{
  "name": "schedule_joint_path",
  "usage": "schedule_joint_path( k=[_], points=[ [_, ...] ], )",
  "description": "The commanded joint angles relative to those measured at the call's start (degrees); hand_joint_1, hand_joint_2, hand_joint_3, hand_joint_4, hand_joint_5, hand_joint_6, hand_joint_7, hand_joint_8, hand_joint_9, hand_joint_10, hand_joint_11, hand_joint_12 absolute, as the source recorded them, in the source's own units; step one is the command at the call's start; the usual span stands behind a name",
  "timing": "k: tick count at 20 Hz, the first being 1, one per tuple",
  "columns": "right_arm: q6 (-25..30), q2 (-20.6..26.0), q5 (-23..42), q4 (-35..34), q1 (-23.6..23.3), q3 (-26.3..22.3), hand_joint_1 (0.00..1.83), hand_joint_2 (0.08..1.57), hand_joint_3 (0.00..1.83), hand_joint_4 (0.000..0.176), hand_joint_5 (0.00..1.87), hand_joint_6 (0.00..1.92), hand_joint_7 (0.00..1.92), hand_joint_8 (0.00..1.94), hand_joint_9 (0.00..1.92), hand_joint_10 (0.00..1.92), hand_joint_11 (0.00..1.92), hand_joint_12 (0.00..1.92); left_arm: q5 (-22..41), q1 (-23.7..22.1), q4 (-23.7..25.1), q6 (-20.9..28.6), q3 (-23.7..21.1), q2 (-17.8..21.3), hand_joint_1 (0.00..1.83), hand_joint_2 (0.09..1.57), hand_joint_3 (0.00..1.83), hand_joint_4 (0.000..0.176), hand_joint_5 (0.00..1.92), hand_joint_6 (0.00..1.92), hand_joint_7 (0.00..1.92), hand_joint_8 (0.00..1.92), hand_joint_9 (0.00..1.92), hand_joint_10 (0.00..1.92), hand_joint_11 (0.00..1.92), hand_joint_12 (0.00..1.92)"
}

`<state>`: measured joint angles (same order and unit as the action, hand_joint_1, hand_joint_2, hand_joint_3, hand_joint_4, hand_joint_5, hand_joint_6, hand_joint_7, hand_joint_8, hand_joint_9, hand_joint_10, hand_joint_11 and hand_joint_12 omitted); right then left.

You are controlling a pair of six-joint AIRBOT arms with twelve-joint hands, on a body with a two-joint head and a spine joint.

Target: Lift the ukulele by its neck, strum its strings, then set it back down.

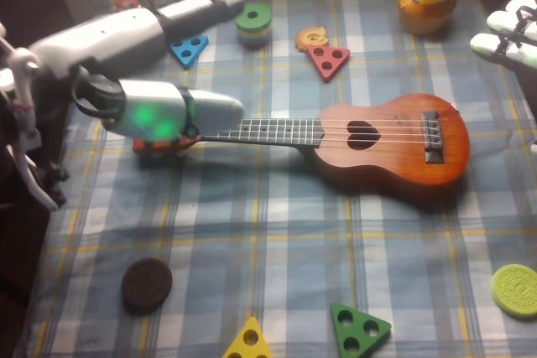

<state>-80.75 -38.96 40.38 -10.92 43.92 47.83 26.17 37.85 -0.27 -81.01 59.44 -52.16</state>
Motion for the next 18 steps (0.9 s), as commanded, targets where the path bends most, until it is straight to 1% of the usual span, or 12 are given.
schedule_joint_path(
  k=[1,2,4,5,6,7,11,13,15,16,17,18],
  points=[
    [-0.13,0.28,6.91,-0.13,-0.73,0.03,0.42,1.27,0.01,0.000,0.00,0.00,0.00,0.00,0.00,0.00,0.00,0.18,5.11,-0.88,-0.32,0.17,0.16,-0.06,0.55,1.16,0.01,0.029,0.00,0.00,0.01,0.00,0.01,0.01,0.02,0.01],
    [-0.13,0.28,7.11,-0.14,-0.73,-0.06,0.45,1.28,0.01,0.000,0.00,0.00,0.00,0.00,0.00,0.00,0.00,0.03,4.58,-0.93,-0.22,0.05,0.23,-0.34,0.52,1.16,0.01,0.058,0.00,0.00,0.00,0.00,0.01,0.00,0.01,0.01],
    [-0.13,0.29,7.32,-0.15,-0.73,-0.18,0.48,1.29,0.01,0.000,0.00,0.00,0.00,0.00,0.00,0.00,0.00,0.00,3.66,-0.83,-0.21,-0.34,0.33,-0.58,0.58,1.14,0.00,0.100,0.00,0.00,0.01,0.00,0.01,0.00,0.00,0.01],
    [-0.13,0.29,7.43,-0.15,-0.73,-0.22,0.48,1.29,0.01,0.000,0.00,0.00,0.00,0.00,0.00,0.00,0.00,0.00,3.24,-0.83,-0.29,-1.01,0.33,-0.70,0.58,1.14,0.00,0.105,0.00,0.00,0.01,0.00,0.01,0.00,0.00,0.01],
    [-0.13,0.30,7.58,-0.16,-0.73,-0.26,0.46,1.30,0.01,0.000,0.00,0.00,0.00,0.00,0.00,0.00,0.00,0.00,2.39,-0.92,-1.23,-2.88,0.31,-0.95,0.65,1.08,0.01,0.076,0.00,0.00,0.04,0.02,0.06,0.00,0.00,0.16],
    [-0.13,0.30,7.67,-0.17,-0.73,-0.27,0.46,1.30,0.01,0.000,0.00,0.00,0.00,0.00,0.00,0.00,0.00,0.00,1.64,-1.00,-1.98,-4.56,0.34,-1.26,0.68,1.05,0.00,0.083,0.00,0.00,0.04,0.01,0.05,0.00,0.00,0.15],
    [-0.12,0.68,8.60,-0.27,-0.73,-0.47,0.53,1.30,0.00,0.000,0.00,0.00,0.00,0.00,0.00,0.00,0.00,0.00,-1.39,-0.92,-8.11,-14.11,1.45,-3.99,0.97,0.98,0.00,0.064,0.04,0.01,0.13,0.02,0.14,0.03,0.01,0.01],
    [-0.12,0.90,9.19,-0.44,-0.72,-0.64,0.59,1.30,0.00,0.000,0.00,0.00,0.00,0.00,0.00,0.00,0.00,0.00,-2.40,-0.80,-9.46,-15.68,2.21,-5.10,1.02,0.97,0.00,0.074,0.06,0.02,0.15,0.02,0.16,0.03,0.00,0.00],
    [-0.12,1.12,9.68,-0.64,-0.72,-0.77,0.56,1.31,0.00,0.000,0.00,0.00,0.00,0.00,0.00,0.00,0.00,0.00,-3.07,-0.48,-13.50,-20.94,2.75,-6.52,1.02,1.00,0.00,0.081,0.10,0.02,0.18,0.03,0.18,0.04,0.02,0.01],
    [-0.12,1.30,9.99,-0.72,-0.72,-0.92,0.55,1.31,0.00,0.000,0.00,0.00,0.00,0.00,0.00,0.00,0.00,0.00,-3.36,-0.21,-17.30,-25.99,3.14,-7.58,0.98,1.04,0.00,0.095,0.13,0.04,0.24,0.01,0.23,0.03,0.00,0.24],
    [-0.12,1.44,10.19,-0.75,-0.72,-1.03,0.52,1.32,0.01,0.000,0.00,0.00,0.00,0.00,0.00,0.00,0.00,0.00,-3.69,0.06,-18.72,-27.31,3.86,-8.41,1.06,1.04,0.00,0.045,0.24,0.04,0.31,0.03,0.30,0.04,0.00,0.61],
    [-0.12,1.53,10.33,-0.77,-0.71,-1.11,0.51,1.32,0.01,0.000,0.00,0.00,0.00,0.00,0.00,0.00,0.00,0.00,-3.94,0.24,-19.68,-27.68,4.55,-9.08,1.06,1.09,0.01,0.029,0.25,0.03,0.29,0.01,0.28,0.03,0.00,0.65]
  ],
)
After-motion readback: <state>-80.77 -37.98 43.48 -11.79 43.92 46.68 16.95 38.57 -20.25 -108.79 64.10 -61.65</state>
